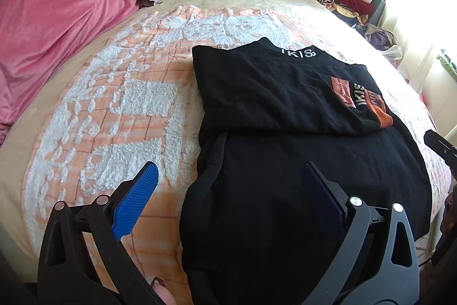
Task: Fold small clothes
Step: 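Move both open tools along the shirt body to the hem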
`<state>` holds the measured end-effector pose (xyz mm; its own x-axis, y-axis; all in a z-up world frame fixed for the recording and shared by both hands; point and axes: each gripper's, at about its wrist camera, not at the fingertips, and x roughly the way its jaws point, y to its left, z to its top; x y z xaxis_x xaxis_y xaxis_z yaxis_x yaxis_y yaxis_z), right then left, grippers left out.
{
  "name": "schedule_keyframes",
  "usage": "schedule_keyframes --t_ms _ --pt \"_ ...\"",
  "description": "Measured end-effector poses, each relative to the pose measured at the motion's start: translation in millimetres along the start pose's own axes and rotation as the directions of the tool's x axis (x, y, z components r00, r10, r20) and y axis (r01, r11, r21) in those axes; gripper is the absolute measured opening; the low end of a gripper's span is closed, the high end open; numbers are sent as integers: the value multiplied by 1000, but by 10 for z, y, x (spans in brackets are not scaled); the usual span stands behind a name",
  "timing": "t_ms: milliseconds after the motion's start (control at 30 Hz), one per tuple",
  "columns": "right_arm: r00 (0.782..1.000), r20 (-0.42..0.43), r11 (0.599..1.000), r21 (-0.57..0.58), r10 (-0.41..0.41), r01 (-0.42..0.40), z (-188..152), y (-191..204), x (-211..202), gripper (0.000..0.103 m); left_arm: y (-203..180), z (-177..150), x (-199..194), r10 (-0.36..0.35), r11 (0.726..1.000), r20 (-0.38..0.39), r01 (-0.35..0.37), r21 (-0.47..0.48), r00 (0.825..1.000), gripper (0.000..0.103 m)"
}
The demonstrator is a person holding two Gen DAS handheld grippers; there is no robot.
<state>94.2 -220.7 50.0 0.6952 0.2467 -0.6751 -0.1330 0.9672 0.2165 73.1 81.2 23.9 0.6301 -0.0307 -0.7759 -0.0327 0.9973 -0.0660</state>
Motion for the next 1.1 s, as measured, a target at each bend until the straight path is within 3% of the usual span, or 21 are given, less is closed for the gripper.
schedule_keyframes --t_ms 1100 --pt "1000 -14 998 -50 24 -24 -323 -14 -404 98 299 -688 -338 -10 998 -122 2 -66 993 94"
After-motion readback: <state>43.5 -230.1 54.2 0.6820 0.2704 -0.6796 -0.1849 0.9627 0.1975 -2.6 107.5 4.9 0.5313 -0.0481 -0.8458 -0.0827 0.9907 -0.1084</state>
